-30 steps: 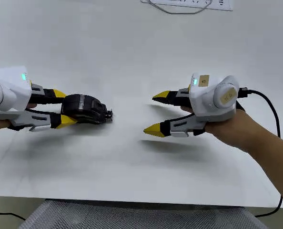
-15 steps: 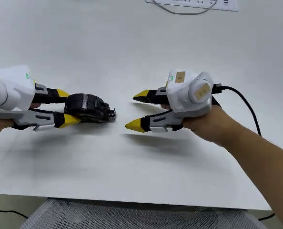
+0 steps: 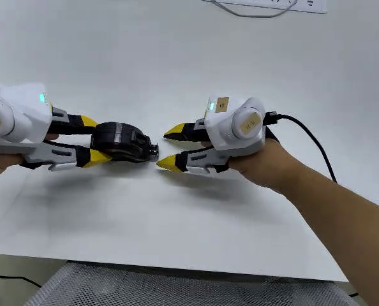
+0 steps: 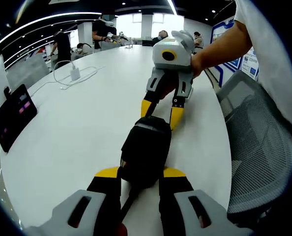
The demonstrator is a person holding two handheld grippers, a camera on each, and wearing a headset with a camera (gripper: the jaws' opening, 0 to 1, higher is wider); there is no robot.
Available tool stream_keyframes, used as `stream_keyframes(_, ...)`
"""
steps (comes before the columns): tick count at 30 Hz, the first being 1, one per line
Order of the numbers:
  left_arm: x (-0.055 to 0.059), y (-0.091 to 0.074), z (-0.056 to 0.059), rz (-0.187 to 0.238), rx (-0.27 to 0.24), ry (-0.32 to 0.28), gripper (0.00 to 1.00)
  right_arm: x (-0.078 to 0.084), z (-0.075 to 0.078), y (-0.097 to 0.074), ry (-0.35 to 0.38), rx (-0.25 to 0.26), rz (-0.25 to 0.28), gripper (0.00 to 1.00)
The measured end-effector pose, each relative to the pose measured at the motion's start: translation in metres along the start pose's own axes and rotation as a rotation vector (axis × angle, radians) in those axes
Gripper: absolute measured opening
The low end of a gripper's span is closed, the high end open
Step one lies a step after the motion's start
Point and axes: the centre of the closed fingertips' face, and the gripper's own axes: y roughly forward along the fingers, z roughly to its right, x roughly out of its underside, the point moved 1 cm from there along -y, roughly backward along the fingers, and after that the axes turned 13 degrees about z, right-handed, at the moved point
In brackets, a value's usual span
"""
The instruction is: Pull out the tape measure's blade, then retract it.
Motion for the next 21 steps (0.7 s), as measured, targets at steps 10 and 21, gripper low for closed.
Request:
stream_keyframes(10, 0.000, 0.001, 0.000, -0.021, 0.022, 0.033, 0.23, 0.001, -0.003, 0.009, -0.042, -0.025, -0.021, 0.17)
stream_keyframes(21, 0.000, 0.000, 0.001, -0.039, 0.041, 0.069, 0.22, 0.003, -0.006, 0.014, -0.090, -0.044, -0.036, 0.13)
